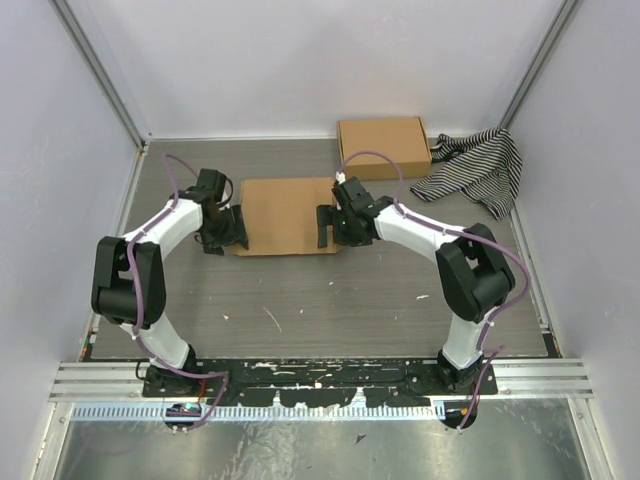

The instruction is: Fold the paper box

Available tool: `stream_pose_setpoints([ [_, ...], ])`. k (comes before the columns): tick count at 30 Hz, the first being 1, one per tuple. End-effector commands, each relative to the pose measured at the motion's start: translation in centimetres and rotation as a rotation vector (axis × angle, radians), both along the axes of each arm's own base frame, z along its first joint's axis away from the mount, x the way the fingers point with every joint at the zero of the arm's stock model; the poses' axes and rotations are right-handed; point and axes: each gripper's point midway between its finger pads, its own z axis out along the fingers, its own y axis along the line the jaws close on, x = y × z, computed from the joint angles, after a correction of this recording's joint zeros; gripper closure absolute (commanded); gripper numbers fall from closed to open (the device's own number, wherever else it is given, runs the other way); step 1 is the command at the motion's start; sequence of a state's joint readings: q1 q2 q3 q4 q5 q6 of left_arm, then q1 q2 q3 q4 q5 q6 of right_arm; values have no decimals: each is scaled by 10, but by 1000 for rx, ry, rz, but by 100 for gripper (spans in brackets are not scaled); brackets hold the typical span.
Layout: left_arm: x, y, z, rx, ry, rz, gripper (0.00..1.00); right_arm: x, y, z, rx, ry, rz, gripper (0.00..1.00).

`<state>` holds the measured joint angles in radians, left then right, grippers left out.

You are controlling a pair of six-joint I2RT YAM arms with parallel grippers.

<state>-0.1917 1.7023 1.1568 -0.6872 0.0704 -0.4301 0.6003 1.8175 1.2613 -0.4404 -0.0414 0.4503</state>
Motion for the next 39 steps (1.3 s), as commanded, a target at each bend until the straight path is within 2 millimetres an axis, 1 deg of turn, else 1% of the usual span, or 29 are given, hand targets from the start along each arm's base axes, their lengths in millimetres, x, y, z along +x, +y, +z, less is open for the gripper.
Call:
stream_pose_setpoints([
  [1, 11, 22, 16, 116, -49, 38, 27, 19, -6, 45, 14, -174, -42, 0],
  [4, 21, 28, 18, 165, -48, 52, 24, 18, -1, 44, 59, -184, -13, 0],
  [8, 31, 19, 16, 125, -48, 44, 21, 20, 9, 39, 97, -169, 16, 0],
  [11, 36, 13, 14, 91, -74, 39, 21, 22, 13, 32, 97, -160, 22, 0],
  [14, 40, 11, 17, 77, -113, 39, 20, 24, 13, 29, 94, -163, 24, 0],
  [18, 50, 10, 26, 69, -175, 43, 20, 25, 12, 29, 83, -164, 34, 0],
  [26, 80, -2, 62, 2, -328, 35, 20, 29, 3, 34, 97, -167, 23, 0],
  [29, 87, -11, 68, -39, -359, 22, 21, 36, 4, 37, 106, -171, 29, 0],
  [31, 91, -14, 67, -57, -357, 21, 21, 41, 5, 38, 107, -164, 27, 0],
  [33, 90, -16, 65, -63, -331, 19, 22, 43, 4, 45, 102, -168, 20, 0],
  [35, 88, -15, 68, -60, -328, 23, 23, 43, -2, 60, 97, -193, 3, 0],
  [37, 87, -12, 77, -52, -342, 31, 23, 43, -13, 74, 87, -208, -21, 0],
  [39, 85, -10, 92, -48, -377, 33, 23, 41, -25, 89, 76, -232, -38, 1],
])
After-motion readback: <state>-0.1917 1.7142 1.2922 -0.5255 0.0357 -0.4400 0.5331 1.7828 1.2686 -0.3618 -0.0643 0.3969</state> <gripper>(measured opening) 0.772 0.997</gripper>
